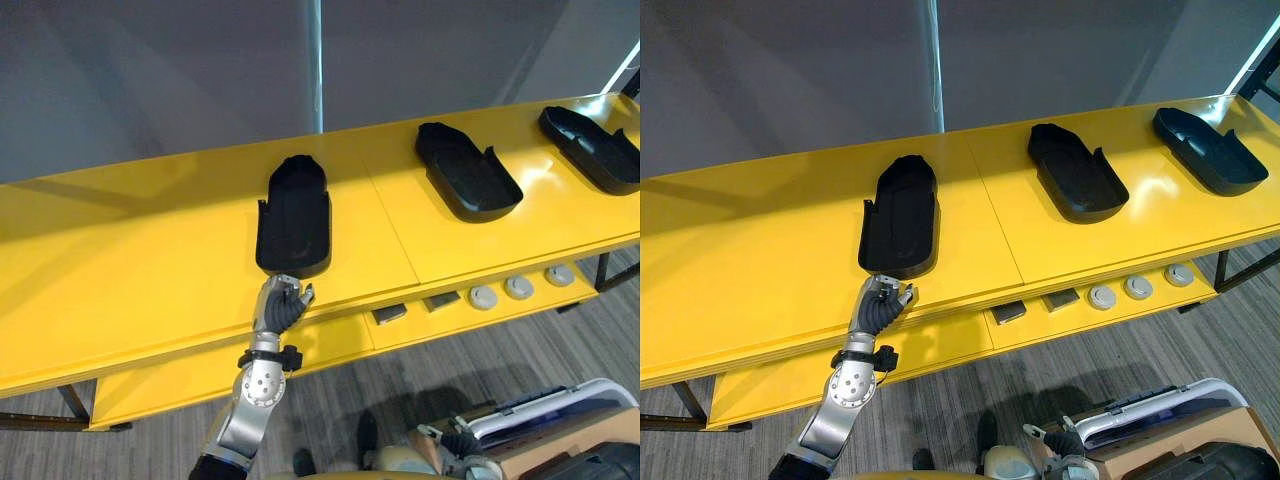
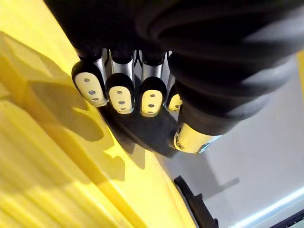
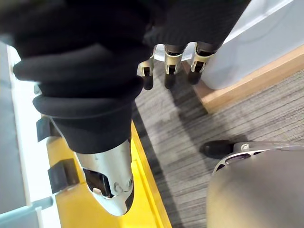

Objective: Walk over and take plastic housings, then place them on the shelf

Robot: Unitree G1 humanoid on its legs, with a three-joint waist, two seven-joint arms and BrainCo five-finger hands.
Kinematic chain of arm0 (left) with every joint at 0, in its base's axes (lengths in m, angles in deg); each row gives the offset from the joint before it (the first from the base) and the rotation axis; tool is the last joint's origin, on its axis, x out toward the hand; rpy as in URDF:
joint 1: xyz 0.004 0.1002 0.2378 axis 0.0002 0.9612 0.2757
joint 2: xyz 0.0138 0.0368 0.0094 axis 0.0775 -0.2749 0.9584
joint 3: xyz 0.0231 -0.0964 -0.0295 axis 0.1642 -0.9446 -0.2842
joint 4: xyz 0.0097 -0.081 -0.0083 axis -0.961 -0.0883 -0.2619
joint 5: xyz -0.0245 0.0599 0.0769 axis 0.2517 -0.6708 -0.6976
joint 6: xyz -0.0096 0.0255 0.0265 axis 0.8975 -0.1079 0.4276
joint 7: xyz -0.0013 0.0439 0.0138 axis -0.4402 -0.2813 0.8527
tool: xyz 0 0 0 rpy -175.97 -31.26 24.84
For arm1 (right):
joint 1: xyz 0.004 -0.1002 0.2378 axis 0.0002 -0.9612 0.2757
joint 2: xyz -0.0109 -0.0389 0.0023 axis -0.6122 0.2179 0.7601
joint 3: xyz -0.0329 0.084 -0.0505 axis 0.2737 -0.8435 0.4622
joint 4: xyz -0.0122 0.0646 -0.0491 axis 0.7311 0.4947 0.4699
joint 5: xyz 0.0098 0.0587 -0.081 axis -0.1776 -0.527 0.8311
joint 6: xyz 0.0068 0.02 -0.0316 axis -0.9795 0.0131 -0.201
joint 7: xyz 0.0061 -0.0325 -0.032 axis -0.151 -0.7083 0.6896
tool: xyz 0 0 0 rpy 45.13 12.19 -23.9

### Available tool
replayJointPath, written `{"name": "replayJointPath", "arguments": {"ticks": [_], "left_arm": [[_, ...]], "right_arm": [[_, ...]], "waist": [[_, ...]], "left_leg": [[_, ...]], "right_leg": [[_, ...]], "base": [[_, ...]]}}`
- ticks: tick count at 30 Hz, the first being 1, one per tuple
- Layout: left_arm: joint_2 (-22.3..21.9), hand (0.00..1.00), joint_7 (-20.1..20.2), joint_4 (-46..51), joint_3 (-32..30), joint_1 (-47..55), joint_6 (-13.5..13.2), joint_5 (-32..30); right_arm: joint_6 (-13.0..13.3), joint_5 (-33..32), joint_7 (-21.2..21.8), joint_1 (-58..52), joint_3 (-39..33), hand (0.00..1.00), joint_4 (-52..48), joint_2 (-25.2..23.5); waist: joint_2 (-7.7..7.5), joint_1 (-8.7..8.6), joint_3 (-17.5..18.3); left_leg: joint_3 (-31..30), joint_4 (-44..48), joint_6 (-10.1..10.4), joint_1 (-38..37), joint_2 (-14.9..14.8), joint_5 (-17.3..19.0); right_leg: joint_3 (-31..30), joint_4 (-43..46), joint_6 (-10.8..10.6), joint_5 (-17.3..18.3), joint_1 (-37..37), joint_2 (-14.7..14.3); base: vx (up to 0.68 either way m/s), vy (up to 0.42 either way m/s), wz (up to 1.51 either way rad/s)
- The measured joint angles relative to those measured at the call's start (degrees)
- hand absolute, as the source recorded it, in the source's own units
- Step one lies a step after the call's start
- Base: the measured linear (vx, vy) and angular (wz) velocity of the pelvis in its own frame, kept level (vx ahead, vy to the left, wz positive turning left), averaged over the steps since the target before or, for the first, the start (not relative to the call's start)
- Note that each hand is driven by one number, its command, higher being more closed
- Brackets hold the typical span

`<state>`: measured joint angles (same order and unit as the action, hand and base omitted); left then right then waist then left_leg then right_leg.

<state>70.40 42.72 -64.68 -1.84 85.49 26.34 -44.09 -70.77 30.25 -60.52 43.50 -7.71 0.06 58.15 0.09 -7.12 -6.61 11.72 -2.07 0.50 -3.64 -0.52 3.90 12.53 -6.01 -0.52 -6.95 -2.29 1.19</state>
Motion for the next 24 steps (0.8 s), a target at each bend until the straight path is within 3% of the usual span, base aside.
{"name": "replayJointPath", "arguments": {"ticks": [24], "left_arm": [[-0.7, 1.0, 0.0, -11.3, 2.9, -12.7, 1.2, -0.8]], "right_arm": [[-0.2, 0.1, 0.0, 0.4, -0.2, 0.0, -0.9, -0.6]], "waist": [[-0.66, -1.73, -0.2]], "left_leg": [[2.0, 0.0, 0.2, 0.3, -0.2, 0.1]], "right_leg": [[-1.7, 0.0, 0.2, -0.2, -1.1, -0.4]], "base": [[-0.01, 0.003, -0.04]]}}
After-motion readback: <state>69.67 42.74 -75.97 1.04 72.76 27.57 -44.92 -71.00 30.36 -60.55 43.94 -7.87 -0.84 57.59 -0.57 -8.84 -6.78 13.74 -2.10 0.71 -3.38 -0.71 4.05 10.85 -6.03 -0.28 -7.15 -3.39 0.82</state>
